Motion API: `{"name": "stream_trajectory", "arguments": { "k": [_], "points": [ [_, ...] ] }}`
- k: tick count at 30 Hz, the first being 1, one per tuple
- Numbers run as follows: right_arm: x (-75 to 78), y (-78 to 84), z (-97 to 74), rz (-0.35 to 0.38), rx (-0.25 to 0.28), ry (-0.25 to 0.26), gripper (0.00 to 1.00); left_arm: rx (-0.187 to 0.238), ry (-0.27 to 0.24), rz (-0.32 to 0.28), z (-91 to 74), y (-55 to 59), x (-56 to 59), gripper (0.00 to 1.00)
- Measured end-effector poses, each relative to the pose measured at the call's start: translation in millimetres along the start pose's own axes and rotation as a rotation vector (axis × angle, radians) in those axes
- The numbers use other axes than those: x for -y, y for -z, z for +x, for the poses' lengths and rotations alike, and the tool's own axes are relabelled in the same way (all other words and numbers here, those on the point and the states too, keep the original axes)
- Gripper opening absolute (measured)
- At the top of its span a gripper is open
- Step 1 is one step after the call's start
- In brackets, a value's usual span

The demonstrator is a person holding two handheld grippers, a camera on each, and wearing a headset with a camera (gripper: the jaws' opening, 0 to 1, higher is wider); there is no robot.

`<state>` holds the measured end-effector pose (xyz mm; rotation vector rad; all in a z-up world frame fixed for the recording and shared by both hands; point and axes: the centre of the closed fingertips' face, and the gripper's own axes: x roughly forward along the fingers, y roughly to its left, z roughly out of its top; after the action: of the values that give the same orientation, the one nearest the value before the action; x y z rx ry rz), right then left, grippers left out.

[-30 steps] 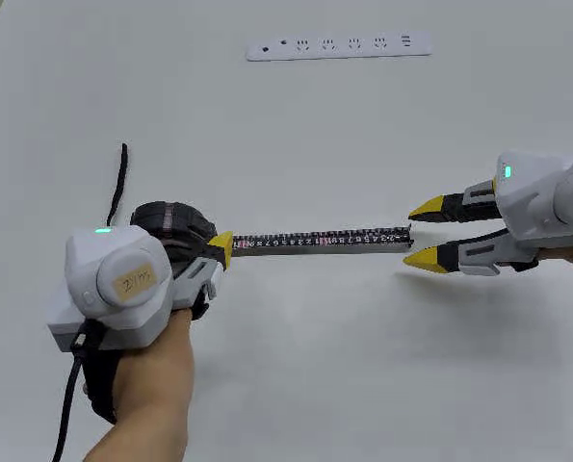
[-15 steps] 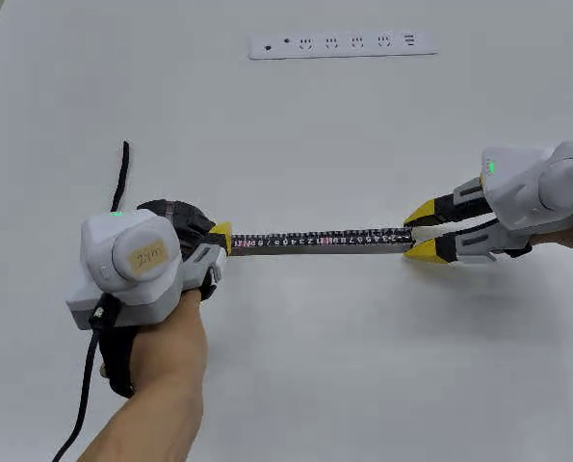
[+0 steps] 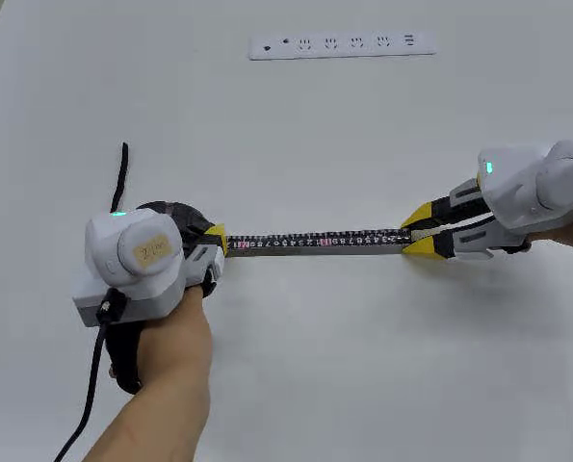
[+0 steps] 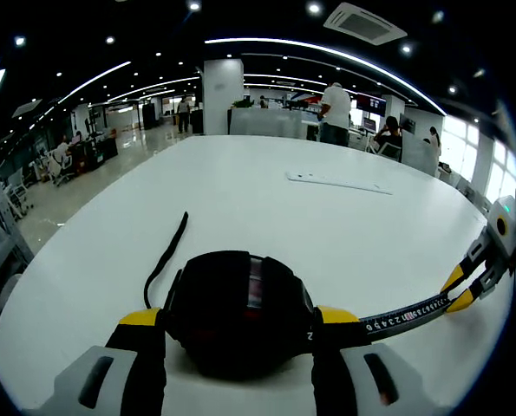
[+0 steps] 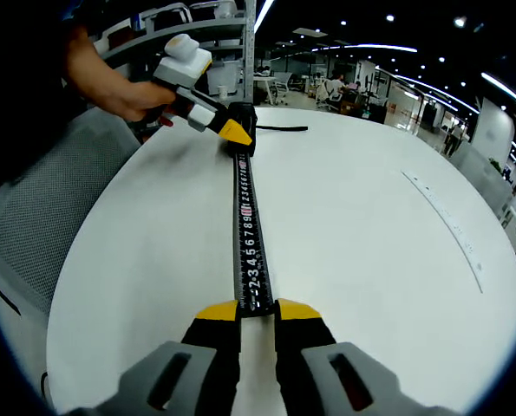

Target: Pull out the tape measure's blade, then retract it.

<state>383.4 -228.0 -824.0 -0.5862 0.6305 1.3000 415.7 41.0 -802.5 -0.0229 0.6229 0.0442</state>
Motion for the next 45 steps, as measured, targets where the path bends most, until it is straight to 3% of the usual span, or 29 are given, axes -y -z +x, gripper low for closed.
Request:
{"name": "stream_trajectory", "arguments": {
  "k": [28, 45],
  "points": [
    [1.7, 2.1, 0.5, -0.002, -0.007, -0.001, 0.13, -0.002, 0.000, -0.034, -0.6, -3.3, 1.0, 0.64],
    [1.1, 1.9, 0.4, -0.013, -0.020, -0.001, 0.13, -0.040, 0.006, -0.017, -1.6, -1.7, -0.6, 0.60]
  ]
}}
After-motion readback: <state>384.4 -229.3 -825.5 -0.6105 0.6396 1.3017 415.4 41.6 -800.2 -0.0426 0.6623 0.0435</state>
